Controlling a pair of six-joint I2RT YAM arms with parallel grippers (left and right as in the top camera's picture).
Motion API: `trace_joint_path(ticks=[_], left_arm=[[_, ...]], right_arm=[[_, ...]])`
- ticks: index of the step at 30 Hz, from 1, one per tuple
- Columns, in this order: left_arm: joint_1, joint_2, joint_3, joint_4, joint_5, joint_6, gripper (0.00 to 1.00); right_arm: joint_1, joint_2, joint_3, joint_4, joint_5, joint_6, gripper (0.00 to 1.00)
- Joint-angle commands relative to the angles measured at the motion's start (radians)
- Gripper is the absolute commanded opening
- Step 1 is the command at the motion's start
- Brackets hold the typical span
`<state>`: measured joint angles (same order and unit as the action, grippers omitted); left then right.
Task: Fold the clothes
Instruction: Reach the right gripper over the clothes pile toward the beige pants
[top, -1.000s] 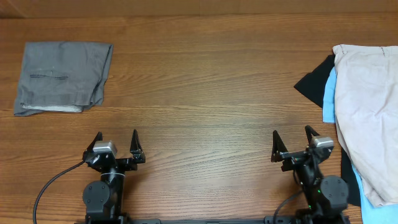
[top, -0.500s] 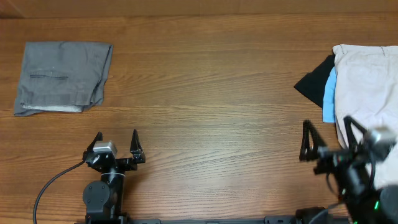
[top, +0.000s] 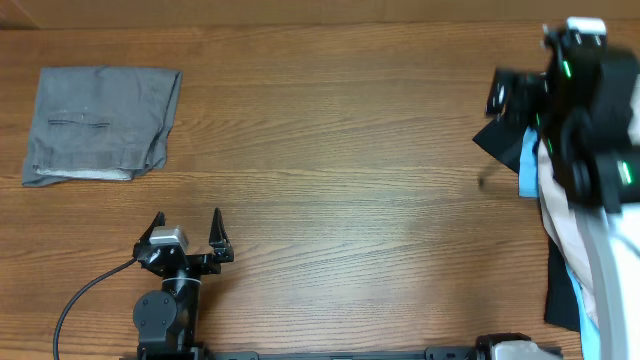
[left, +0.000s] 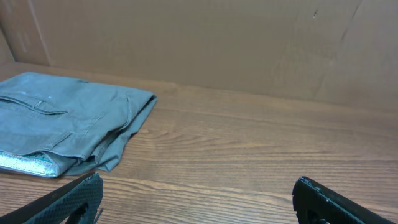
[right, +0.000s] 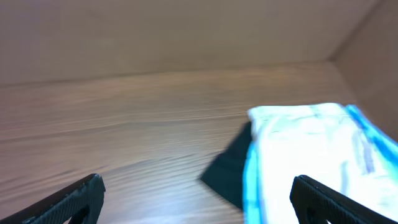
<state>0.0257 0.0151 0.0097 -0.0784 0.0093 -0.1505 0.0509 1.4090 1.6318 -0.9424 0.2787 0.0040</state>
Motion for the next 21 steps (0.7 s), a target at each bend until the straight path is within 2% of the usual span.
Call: trace_joint_path(ticks=[1,4,8,10,15,21], left_arm=[[-0.005,-0.011,-0.005,0.002,-0.013,0.019,1.00],[-0.005,-0.011,-0.005,0.002,-0.013,0.019,1.00],[-0.005,-0.011,-0.005,0.002,-0.013,0.019,1.00],[-0.005,-0.011,-0.005,0.002,-0.013,0.019,1.00],[-0.005,-0.011,-0.005,0.002,-0.013,0.019,1.00],[-0.005,-0.011,-0.005,0.002,-0.013,0.019,1.00]], right_arm=[[-0.073,0.152,0.094,0.032,0.102,-0.039,1.00],[-0.113,0.257,0.101,0.139,0.103,-0.039,1.00],[-0.155,0.357,0.101,0.169,0.179,-0.080,1.00],[-0.185,0.413,0.101,0.192,0.157,-0.108,0.99],[-0.258,0.552,0.101,0.267,-0.001,-0.227,0.83],[-0.306,0.698,0.101,0.391,-0.038,-0.319,0.85]])
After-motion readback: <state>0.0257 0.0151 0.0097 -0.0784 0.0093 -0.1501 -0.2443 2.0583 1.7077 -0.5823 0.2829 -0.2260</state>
